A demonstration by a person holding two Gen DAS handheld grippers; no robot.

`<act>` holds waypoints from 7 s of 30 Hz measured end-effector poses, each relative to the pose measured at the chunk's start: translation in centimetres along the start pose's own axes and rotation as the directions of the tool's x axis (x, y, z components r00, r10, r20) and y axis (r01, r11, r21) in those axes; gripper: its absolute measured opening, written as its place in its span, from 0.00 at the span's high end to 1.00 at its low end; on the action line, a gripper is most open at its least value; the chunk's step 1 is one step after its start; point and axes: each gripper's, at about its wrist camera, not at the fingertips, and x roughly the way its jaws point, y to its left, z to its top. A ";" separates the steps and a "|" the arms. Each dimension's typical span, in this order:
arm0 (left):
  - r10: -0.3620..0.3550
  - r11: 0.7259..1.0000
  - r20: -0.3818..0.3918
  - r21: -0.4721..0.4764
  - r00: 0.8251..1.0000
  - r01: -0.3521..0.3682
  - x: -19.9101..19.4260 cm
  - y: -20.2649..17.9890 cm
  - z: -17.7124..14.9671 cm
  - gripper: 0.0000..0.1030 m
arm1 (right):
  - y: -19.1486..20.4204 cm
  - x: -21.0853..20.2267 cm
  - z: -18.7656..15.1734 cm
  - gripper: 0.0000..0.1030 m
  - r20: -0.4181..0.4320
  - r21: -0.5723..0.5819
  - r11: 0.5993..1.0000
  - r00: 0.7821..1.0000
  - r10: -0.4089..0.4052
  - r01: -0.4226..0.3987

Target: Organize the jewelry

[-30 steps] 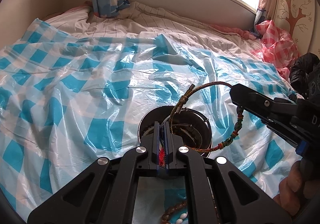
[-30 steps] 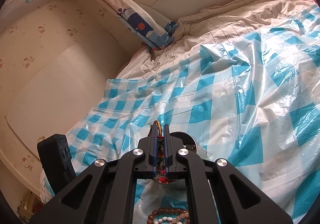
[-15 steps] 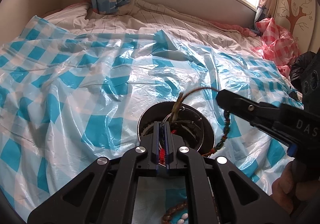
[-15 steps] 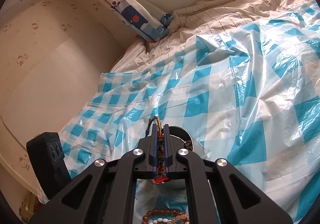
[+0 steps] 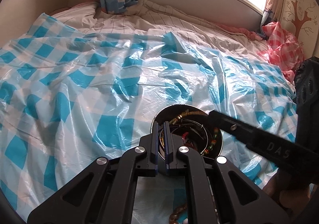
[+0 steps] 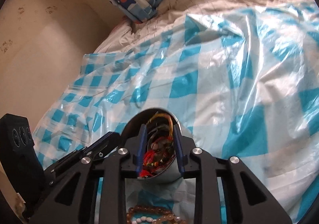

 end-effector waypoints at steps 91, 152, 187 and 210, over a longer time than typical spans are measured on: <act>-0.258 0.965 -0.018 0.046 0.966 0.258 -9.7 -1.3 -4.9 0.93 | -0.1 -13.6 -5.8 0.97 -0.028 0.046 0.998 0.999 0.032 -0.031; -0.189 0.982 0.054 0.001 0.980 0.189 -2.8 -1.8 1.8 0.93 | 1.3 -5.2 0.5 0.97 0.100 0.047 0.974 0.972 0.215 -0.220; -0.004 0.998 -0.028 -0.058 1.000 0.002 0.9 1.2 0.6 0.79 | 2.5 2.2 -0.2 0.96 -0.085 -0.124 0.992 0.996 -0.027 0.016; 0.012 0.998 -0.005 -0.065 1.000 -0.013 -1.6 1.3 -0.4 0.61 | 1.7 -1.9 -0.6 0.72 -0.002 -0.064 0.997 0.999 -0.051 0.051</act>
